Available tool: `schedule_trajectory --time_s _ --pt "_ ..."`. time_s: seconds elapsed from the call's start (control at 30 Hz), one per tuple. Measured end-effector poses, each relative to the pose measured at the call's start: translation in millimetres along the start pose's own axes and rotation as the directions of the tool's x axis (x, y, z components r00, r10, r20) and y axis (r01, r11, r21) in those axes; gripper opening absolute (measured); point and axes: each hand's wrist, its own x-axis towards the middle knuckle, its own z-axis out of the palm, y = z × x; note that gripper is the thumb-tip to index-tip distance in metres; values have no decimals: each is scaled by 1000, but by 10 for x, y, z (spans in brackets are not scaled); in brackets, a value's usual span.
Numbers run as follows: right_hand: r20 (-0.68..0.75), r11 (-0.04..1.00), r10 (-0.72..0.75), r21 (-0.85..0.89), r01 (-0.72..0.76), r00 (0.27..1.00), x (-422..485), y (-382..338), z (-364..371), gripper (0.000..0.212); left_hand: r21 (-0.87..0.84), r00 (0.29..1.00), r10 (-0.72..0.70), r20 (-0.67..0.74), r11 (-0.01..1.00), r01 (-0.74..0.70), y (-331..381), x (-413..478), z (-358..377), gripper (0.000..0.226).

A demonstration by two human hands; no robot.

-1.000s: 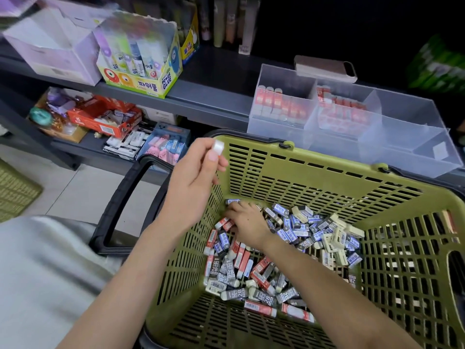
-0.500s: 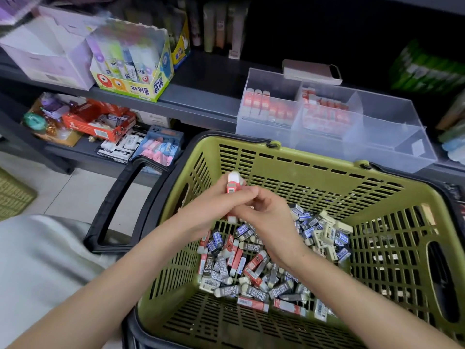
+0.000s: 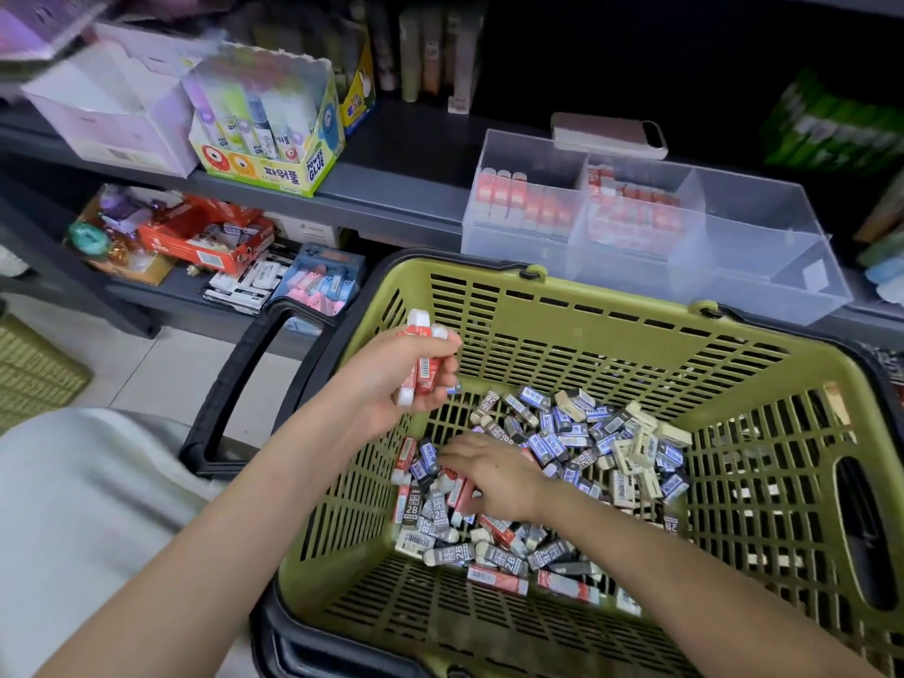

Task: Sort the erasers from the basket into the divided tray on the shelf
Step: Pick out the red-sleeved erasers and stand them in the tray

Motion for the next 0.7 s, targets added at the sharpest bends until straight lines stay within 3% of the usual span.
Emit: schedule_trajectory --time_s 0.13,0.3,0.53,0.7 --pt "66 988 -48 -143 57 997 104 48 -22 68 -2 1000 9 -16 1000 -9 9 15 -10 6" --pt "178 998 60 -23 -56 982 123 52 -102 60 11 1000 7 -4 1000 -7 12 15 -4 6" --pt "143 996 67 50 -75 987 41 40 -65 40 7 1000 8 2 1000 -8 31 19 1 7" --pt "356 989 134 11 -148 925 53 -34 -140 37 15 1000 6 14 1000 -6 30 25 10 8"
